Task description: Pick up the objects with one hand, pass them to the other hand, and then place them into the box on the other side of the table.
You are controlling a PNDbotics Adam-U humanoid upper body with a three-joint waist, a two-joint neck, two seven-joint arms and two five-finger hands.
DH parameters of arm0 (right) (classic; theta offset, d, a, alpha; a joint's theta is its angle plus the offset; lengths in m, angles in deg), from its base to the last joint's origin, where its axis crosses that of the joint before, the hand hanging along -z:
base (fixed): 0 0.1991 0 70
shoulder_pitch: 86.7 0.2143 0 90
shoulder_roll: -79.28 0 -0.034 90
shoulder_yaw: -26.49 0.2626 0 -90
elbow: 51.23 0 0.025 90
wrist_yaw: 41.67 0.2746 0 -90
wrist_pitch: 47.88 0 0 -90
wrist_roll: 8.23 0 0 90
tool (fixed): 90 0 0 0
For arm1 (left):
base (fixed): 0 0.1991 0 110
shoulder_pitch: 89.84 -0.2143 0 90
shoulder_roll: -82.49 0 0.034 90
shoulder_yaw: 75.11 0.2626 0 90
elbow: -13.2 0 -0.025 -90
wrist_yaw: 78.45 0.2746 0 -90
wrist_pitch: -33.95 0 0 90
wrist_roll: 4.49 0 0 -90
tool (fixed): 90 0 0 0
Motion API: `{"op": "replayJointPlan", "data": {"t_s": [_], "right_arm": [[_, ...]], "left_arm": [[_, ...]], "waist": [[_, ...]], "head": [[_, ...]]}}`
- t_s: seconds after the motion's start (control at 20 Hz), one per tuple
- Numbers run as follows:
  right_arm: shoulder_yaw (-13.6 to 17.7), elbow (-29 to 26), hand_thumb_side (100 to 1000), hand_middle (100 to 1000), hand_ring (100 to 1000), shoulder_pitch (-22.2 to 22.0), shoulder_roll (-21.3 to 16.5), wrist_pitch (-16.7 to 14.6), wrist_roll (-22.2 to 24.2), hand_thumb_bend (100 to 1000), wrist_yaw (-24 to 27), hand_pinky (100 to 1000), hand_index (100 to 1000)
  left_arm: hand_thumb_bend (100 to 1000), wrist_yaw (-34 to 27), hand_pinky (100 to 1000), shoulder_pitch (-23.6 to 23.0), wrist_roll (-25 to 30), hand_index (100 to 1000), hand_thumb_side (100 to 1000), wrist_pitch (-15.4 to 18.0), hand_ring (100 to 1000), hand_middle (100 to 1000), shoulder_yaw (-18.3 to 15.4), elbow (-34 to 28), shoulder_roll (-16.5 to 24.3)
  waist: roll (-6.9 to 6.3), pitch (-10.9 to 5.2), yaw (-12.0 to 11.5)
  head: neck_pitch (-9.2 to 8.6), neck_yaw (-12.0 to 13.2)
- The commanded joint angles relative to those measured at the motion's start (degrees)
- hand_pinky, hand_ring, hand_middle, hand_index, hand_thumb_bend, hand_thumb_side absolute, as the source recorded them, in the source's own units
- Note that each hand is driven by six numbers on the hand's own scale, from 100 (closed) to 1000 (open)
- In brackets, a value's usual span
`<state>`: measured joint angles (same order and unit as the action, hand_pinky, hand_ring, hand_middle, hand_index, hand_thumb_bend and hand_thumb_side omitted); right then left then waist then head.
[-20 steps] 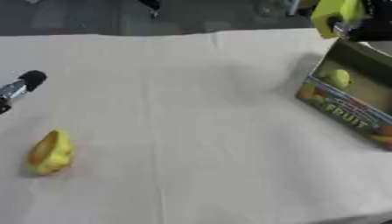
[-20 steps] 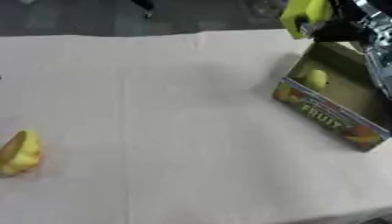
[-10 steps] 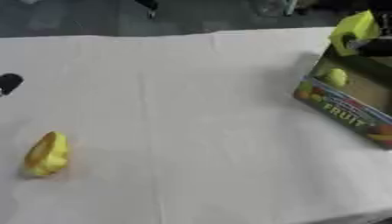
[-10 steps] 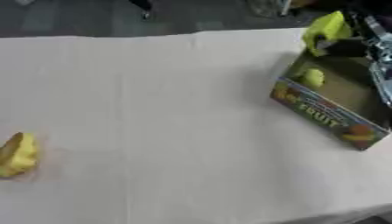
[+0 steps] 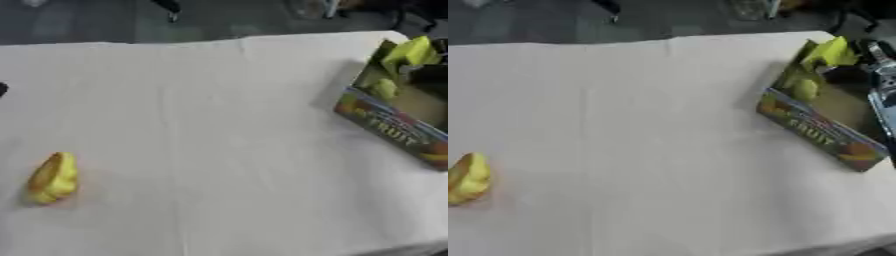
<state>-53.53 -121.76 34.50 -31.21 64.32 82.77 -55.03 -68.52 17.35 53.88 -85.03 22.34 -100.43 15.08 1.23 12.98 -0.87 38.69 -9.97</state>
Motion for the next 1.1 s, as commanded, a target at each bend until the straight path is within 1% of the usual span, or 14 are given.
{"op": "replayJointPlan", "data": {"t_s": [0.05,0.15,0.35,0.5,0.55,0.65,0.7,0.75,0.85,0.95,1.05,1.1], "right_arm": [[0.8,1.2,155,466,789,0.7,-1.5,0.8,-1.0,207,-1.5,731,600],[0.7,2.2,158,473,792,0.8,-1.4,1.1,-1.4,212,-2.0,730,608],[0.6,3.7,168,485,798,1.3,-1.0,1.5,-2.0,223,-2.8,731,623],[0.3,4.4,187,500,806,1.7,-0.8,1.7,-2.1,242,-3.2,733,641],[0.2,4.5,202,515,814,1.9,-0.8,1.6,-1.9,254,-3.4,735,657],[-0.2,4.7,258,584,854,2.1,-0.8,1.1,-0.9,295,-3.5,750,729],[-0.5,4.7,300,648,903,2.1,-0.8,0.8,0.0,313,-3.7,772,808],[-0.7,4.7,321,676,923,2.1,-0.8,0.4,1.1,322,-4.1,785,838],[-0.9,4.7,378,756,988,2.2,-0.8,-0.6,3.9,358,-4.8,833,937],[-0.9,4.5,372,778,1000,2.3,-0.7,-1.6,6.6,373,-5.5,854,965],[-0.7,4.4,327,801,1000,2.4,-0.7,-2.3,8.4,395,-6.0,871,985],[-0.6,4.3,289,808,1000,2.5,-0.7,-2.5,9.0,406,-6.4,876,992]], "left_arm": [[900,-0.1,659,0.3,-0.5,705,408,0.1,628,575,-1.1,-1.0,2.2],[900,0.0,660,0.3,-0.5,706,409,0.2,628,575,-1.2,-1.0,2.3],[901,0.1,659,0.3,-0.5,706,410,0.2,628,575,-1.3,-1.0,2.2],[902,0.1,659,0.3,-0.5,706,410,0.3,627,575,-1.3,-1.0,2.2],[902,0.1,659,0.3,-0.5,707,410,0.3,627,575,-1.3,-1.0,2.1],[902,0.1,658,0.4,-0.5,707,410,0.3,627,575,-1.3,-1.0,2.1],[903,0.1,659,0.4,-0.6,707,410,0.3,627,575,-1.4,-1.0,2.1],[903,0.1,659,0.3,-0.6,707,410,0.2,627,575,-1.4,-1.0,2.1],[904,0.1,658,0.3,-0.6,707,410,0.2,627,575,-1.4,-1.0,2.1],[905,0.1,658,0.3,-0.7,707,410,0.2,627,575,-1.4,-1.0,2.0],[908,0.1,658,0.3,-0.7,707,409,0.2,626,575,-1.5,-1.0,2.0],[909,0.1,657,0.3,-0.8,707,410,0.2,626,575,-1.5,-1.0,2.0]], "waist": [[-0.70,-0.61,-0.1],[-0.76,-0.56,-0.2],[-0.87,-0.48,-0.3],[-0.90,-0.47,-0.2],[-0.91,-0.46,-0.2],[-0.94,-0.44,-0.3],[-0.96,-0.42,-0.3],[-0.97,-0.41,-0.3],[-0.99,-0.39,-0.4],[-1.02,-0.39,-0.4],[-1.03,-0.40,-0.4],[-1.04,-0.40,-0.5]], "head": [[-0.68,-0.7],[-0.82,-1.9],[-1.04,-5.6],[-0.93,-7.0],[-0.88,-7.2],[-0.83,-7.2],[-0.80,-7.2],[-0.77,-7.1],[-0.64,-6.7],[-0.48,-6.1],[-0.29,-5.4],[-0.14,-5.1]]}}
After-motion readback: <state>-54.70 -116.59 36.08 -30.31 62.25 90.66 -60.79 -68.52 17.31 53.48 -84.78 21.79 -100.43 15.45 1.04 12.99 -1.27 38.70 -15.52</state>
